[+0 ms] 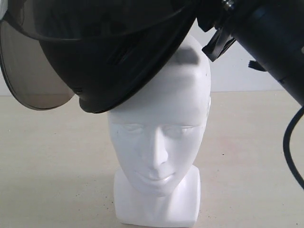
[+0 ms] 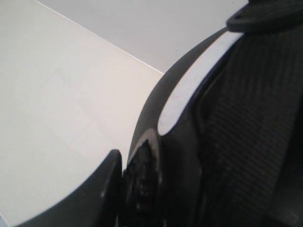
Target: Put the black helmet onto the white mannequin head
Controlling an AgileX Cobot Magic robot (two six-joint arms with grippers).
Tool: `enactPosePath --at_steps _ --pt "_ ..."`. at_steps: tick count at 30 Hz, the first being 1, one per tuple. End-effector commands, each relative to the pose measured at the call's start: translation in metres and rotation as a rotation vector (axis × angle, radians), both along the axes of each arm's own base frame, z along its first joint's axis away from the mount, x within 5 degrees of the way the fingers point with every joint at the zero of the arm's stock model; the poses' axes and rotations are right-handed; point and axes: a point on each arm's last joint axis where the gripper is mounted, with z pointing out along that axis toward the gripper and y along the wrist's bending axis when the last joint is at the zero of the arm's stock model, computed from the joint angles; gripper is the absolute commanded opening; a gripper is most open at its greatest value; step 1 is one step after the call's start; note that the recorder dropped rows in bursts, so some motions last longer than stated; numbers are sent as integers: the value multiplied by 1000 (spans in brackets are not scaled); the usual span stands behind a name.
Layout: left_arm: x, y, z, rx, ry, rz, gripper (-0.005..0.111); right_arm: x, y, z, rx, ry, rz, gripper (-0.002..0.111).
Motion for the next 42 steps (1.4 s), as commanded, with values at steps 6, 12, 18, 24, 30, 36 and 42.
enactPosePath --at_steps 6,12,18,24,30,36,42 --pt "18 -5 5 30 -11 -89 4 -9 -15 18 84 -123 -66 0" --pt "34 -9 13 12 22 -174 4 -9 -15 18 80 -127 -69 0" --pt "54 -10 4 16 61 -197 4 -9 -14 18 72 -135 -71 0" --pt "64 -11 -1 20 77 -235 4 -9 -14 18 69 -139 -76 0" --pt "65 -13 -2 29 83 -246 4 -9 -14 18 63 -146 -83 0" --pt "62 -25 -3 38 83 -291 4 -14 -18 23 64 -178 -102 0" --pt "61 -31 -4 46 87 -302 4 -24 -26 33 44 -189 -126 0"
